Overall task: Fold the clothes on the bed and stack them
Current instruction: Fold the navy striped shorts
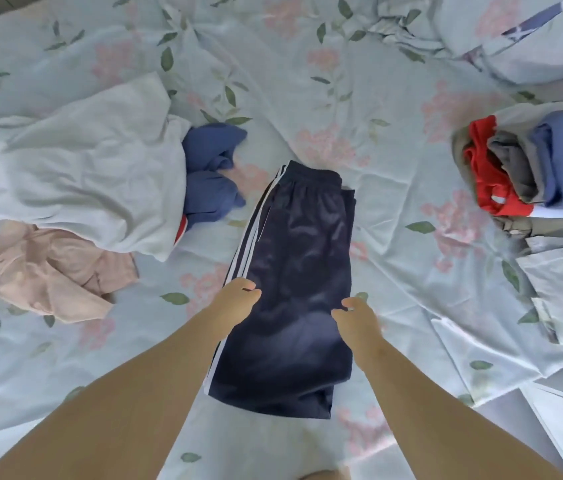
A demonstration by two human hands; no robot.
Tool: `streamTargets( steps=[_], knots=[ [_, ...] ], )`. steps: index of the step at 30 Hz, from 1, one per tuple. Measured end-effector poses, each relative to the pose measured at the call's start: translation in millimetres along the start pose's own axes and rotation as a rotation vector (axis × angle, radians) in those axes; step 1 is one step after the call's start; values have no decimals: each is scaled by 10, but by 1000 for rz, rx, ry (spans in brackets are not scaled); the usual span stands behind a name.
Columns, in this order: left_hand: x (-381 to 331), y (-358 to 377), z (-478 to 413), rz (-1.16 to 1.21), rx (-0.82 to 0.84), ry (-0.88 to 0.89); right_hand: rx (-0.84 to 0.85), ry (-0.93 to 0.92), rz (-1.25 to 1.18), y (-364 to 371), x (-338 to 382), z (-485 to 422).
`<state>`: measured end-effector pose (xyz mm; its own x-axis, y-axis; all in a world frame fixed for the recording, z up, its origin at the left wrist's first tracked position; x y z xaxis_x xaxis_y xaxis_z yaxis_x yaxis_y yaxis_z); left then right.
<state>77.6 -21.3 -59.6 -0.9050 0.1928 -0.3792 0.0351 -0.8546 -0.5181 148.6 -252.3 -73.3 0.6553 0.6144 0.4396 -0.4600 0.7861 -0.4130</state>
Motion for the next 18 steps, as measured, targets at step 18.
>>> streamTargets(
  steps=[18],
  knots=[
    [1536, 3, -146, -366, -351, -13, -93, 107, -103, 509, -1230, -57]
  ],
)
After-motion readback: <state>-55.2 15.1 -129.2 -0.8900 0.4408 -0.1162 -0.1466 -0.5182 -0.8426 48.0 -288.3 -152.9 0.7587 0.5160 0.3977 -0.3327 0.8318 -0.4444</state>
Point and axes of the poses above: each hand's wrist, its own z-axis away from the middle knuckle, its own y-axis out of the palm, x = y × z, the point moved 10 cm from there along -z, towards the middle knuckle, and after that the axes turned 6 degrees about -x, right-handed, at the moved point
